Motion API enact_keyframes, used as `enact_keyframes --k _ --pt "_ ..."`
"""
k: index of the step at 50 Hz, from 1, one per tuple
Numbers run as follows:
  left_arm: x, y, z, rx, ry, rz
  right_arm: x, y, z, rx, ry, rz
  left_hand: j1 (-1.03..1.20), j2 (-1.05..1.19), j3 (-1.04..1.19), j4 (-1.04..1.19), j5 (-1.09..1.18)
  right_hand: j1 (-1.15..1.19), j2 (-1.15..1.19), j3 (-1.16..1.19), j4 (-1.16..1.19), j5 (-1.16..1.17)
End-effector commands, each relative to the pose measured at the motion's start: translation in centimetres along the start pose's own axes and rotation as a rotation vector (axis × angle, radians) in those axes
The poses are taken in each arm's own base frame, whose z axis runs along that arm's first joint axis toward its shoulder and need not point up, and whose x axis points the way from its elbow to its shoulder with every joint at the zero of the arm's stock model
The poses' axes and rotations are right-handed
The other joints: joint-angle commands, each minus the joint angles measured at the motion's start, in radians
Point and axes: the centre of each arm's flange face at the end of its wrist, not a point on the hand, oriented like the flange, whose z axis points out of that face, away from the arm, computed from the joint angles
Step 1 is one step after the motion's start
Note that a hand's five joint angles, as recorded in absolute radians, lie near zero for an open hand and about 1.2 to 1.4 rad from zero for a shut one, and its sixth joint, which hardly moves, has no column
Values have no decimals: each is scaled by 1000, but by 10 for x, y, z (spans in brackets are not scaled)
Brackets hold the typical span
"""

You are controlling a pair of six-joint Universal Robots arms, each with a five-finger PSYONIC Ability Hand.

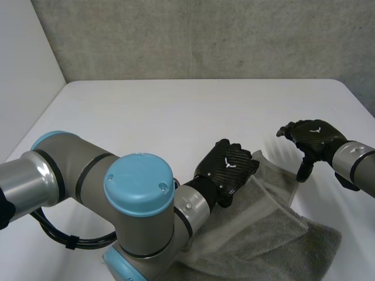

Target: Fold the towel.

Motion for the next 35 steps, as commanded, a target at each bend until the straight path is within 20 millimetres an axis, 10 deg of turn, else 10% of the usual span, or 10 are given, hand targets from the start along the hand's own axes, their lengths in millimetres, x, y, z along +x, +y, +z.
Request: enact_keyframes --k 1,18,35 --pt "2 1 8 28 0 8 3 1 1 -6 16 2 -388 -385 -388 -385 -406 -41 -75 -64 -79 -54" --pt "23 35 43 -2 44 15 4 10 1 -41 36 10 -364 -362 -364 -361 -383 -41 -75 -64 -79 -54" --pt "25 44 50 -19 51 73 3 11 2 -44 33 11 273 275 273 276 254 -41 -75 -64 -79 -54"
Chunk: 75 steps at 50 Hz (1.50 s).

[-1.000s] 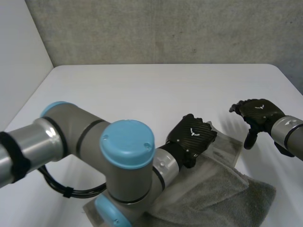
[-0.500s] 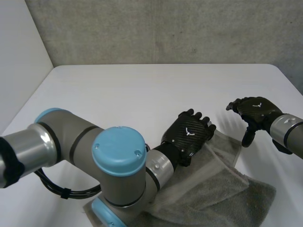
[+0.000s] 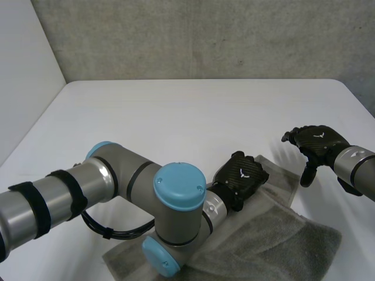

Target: Fold the towel.

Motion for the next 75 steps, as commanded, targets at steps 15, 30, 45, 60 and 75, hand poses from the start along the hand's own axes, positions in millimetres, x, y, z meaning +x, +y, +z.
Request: enact_keyframes --k 15,30,45,60,75 --pt "2 2 -3 -6 4 2 -1 2 1 -7 -2 3 -202 -210 -210 -210 -206 -41 -75 -64 -79 -54" --pt "6 8 -3 -17 13 0 -1 3 1 -10 -4 2 5 -3 -3 -3 1 -41 -75 -64 -79 -54" --pt "10 4 -7 -26 23 2 1 2 2 -13 9 3 616 608 608 608 612 -41 -75 -64 -79 -54" --pt "-67 -44 -78 -9 -141 -13 -3 -11 -7 0 -26 -2 616 608 608 608 612 -41 -75 -64 -79 -54" --pt "-68 -17 -139 -141 -174 -55 -42 -25 -11 62 -207 -98 616 608 608 608 612 -41 -75 -64 -79 -54"
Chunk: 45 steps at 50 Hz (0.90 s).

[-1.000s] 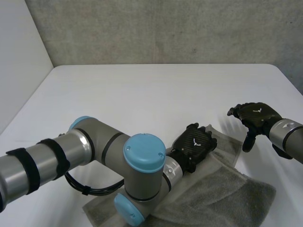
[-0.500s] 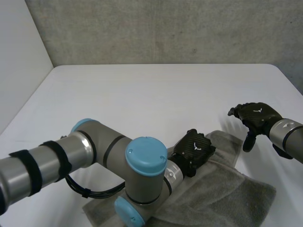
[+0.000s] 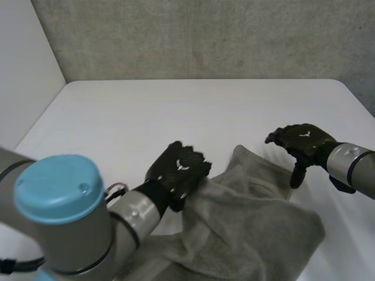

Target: Fold the towel.

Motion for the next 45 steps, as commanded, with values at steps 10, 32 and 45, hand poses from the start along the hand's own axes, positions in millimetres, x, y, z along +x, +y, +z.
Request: enact_keyframes --k 10,32,45 --pt "-1 19 -34 -75 -13 -20 -57 -7 16 28 -144 -106 205 180 180 180 193 -41 -75 -64 -79 -54" --pt "-45 24 -13 2 -181 -21 -69 -26 71 188 -63 -491 205 180 180 180 193 1181 1146 1158 1143 1168" --pt "-179 -95 33 470 -608 -39 35 -210 20 772 486 -91 205 180 180 180 193 1181 1146 1158 1143 1168"
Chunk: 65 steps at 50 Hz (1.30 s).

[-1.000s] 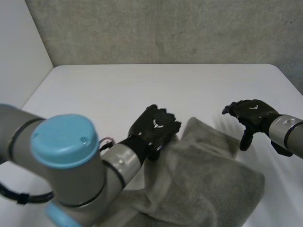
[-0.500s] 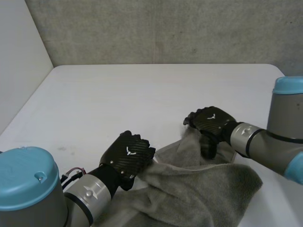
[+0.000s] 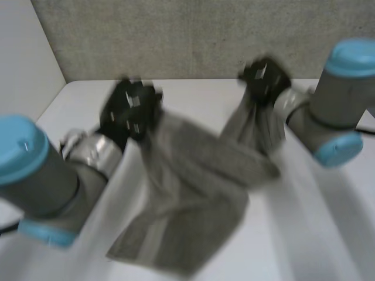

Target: Fold the towel.

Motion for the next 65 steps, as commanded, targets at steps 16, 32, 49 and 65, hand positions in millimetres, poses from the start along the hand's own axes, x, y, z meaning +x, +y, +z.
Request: enact_keyframes --k 16,32,49,65 --pt "-69 18 22 -9 -260 -136 20 -4 -29 -174 56 265 205 179 180 178 193 99 92 63 61 87" --pt "-11 84 -29 -213 -65 -184 -32 47 -56 -337 -101 287 -529 -554 -554 -556 -541 99 92 63 61 87" --pt "5 58 -6 -104 -17 -189 -17 -14 -122 -258 -177 174 -860 -886 -886 -887 -872 99 92 63 61 87" --pt "78 56 32 -40 234 -471 2 -72 -192 -83 -136 124 -848 -874 -874 -876 -860 99 92 63 61 87"
